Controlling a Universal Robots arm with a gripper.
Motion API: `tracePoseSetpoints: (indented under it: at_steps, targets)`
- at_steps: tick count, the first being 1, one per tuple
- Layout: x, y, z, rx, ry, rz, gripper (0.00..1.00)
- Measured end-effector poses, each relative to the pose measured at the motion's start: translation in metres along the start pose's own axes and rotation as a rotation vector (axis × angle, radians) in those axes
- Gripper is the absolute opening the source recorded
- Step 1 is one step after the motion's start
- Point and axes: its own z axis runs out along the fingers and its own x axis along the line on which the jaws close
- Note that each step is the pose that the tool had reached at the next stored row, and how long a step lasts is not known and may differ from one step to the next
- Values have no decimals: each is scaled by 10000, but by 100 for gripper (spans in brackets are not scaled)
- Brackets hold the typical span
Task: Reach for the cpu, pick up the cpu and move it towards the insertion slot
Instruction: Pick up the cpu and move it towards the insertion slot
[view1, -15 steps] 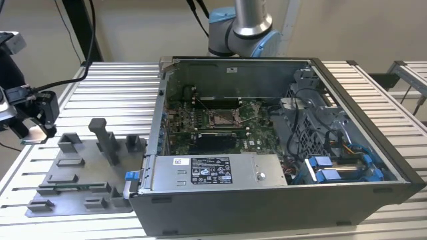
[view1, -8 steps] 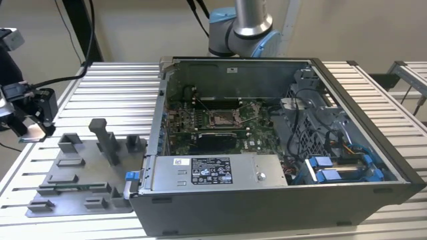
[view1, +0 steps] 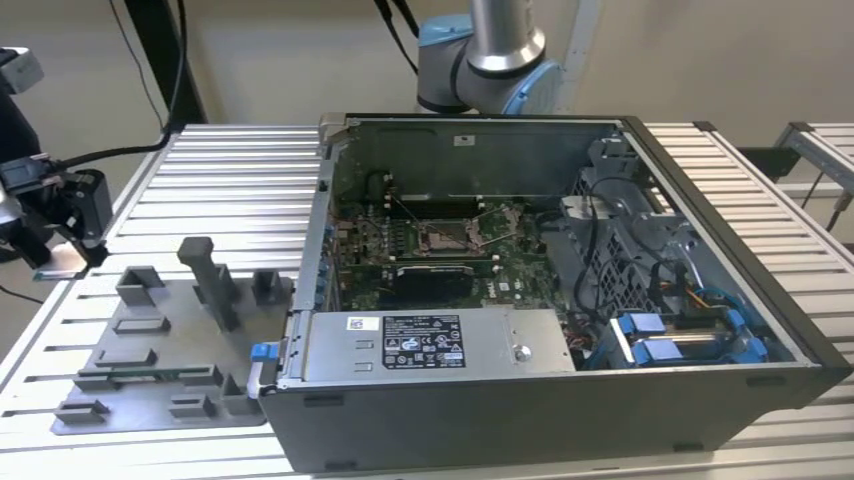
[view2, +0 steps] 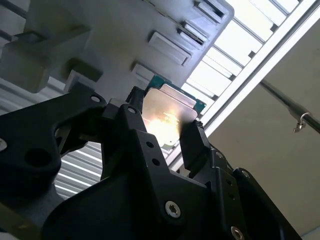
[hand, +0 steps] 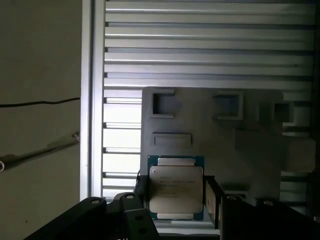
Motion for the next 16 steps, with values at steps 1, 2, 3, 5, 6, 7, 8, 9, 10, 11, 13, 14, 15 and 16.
tracePoseSetpoints:
  at_steps: [1,2,3,5,6,7,8,9,10,11,13,14,15,16]
  targets:
    - [0,1,-13,0,0,0,0]
    - [0,1,-26,0,0,0,0]
    - [0,2,-38,0,0,-1,0]
    - [1,3,-64,0,1,-1,0]
    - [2,4,-78,0,0,1,0]
    - [3,5,-92,0,0,2,0]
    - [3,6,-106,-1,-1,2,0]
    - [3,7,-120,0,0,2,0]
    - [3,7,-131,-1,-1,2,0]
    - [2,7,-141,-1,-1,0,0]
    - [2,8,-163,0,0,0,0]
    - [2,9,-176,0,0,0,0]
    - [2,9,-188,0,1,0,0]
    - [2,10,-201,0,0,0,0]
